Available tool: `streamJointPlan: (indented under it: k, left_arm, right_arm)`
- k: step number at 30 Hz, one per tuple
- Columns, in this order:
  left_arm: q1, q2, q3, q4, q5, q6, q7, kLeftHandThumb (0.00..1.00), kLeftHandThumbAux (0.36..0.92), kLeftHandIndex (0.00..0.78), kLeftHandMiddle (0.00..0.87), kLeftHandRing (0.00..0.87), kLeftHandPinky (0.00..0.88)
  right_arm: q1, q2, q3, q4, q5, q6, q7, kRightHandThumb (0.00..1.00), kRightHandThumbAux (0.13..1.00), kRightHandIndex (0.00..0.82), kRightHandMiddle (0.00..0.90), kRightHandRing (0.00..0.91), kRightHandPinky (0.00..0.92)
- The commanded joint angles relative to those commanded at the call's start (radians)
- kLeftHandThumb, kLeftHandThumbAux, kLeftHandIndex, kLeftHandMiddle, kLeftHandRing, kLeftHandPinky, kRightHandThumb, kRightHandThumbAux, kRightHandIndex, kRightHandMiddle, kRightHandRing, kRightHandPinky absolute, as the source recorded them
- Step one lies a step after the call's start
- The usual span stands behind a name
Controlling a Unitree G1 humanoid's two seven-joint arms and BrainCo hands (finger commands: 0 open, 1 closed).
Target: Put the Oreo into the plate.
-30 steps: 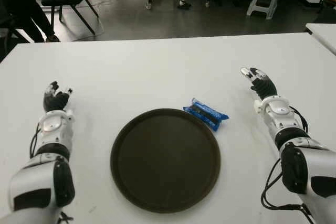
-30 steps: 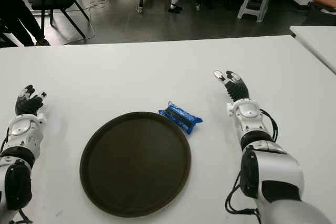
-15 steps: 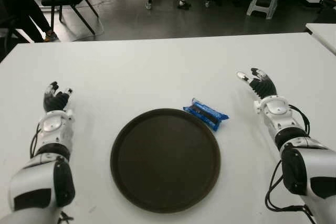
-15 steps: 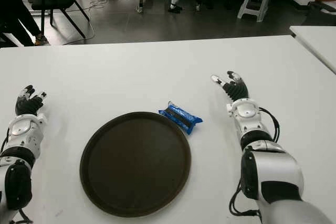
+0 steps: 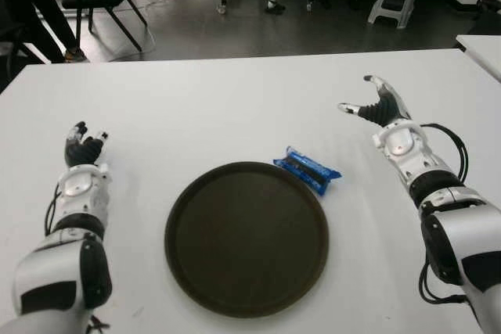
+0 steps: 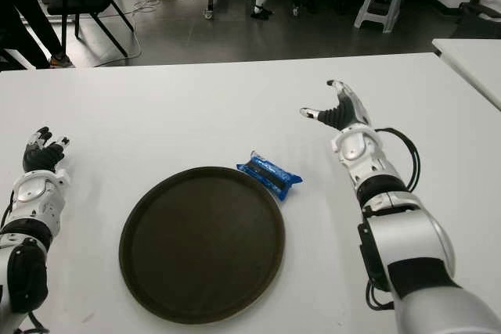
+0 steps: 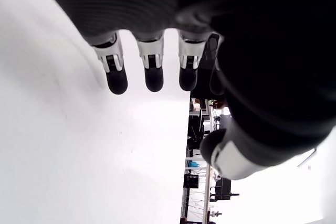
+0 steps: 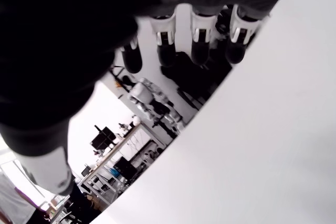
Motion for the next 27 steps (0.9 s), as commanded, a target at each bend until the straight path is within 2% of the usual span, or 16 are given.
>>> streamJointPlan:
  k: [3,8,13,17,25,27]
  left_arm:
    - [0.003,-0.001,-0.001,-0.001,0.000,0.000,-0.001,0.000,0.749,0.000,0.000,0.000,0.021]
    - [0.001,0.000,0.002,0.002,-0.005,0.003,-0.005,0.000,0.748,0.000,0.000,0.000,0.023]
    - [0.000,-0.002,0.007,0.004,-0.009,0.004,-0.008,0.000,0.745,0.000,0.000,0.000,0.020]
    - [0.000,-0.006,0.007,0.004,-0.008,-0.002,-0.005,0.000,0.753,0.000,0.000,0.000,0.017]
    - [-0.002,-0.010,0.005,0.004,-0.005,0.002,0.002,0.000,0.761,0.000,0.000,0.000,0.024]
    - [0.000,-0.010,0.007,0.005,-0.007,0.000,0.001,0.000,0.780,0.000,0.000,0.000,0.026]
  right_arm:
    - [-0.004,0.012,0.046,-0.019,-0.031,0.007,0.010,0.149,0.645,0.000,0.059,0.042,0.028]
    - [-0.004,0.033,0.083,-0.037,-0.043,0.010,0.029,0.173,0.652,0.000,0.066,0.051,0.037]
    - [0.017,0.045,0.108,-0.076,-0.043,-0.011,0.067,0.219,0.677,0.000,0.059,0.048,0.038]
    - [0.033,0.053,0.123,-0.114,-0.037,-0.023,0.111,0.257,0.689,0.000,0.072,0.070,0.087]
    - [0.057,0.055,0.147,-0.170,-0.042,-0.041,0.177,0.203,0.680,0.000,0.109,0.125,0.144]
    - [0.061,0.057,0.156,-0.186,-0.047,-0.038,0.191,0.188,0.682,0.000,0.137,0.168,0.185]
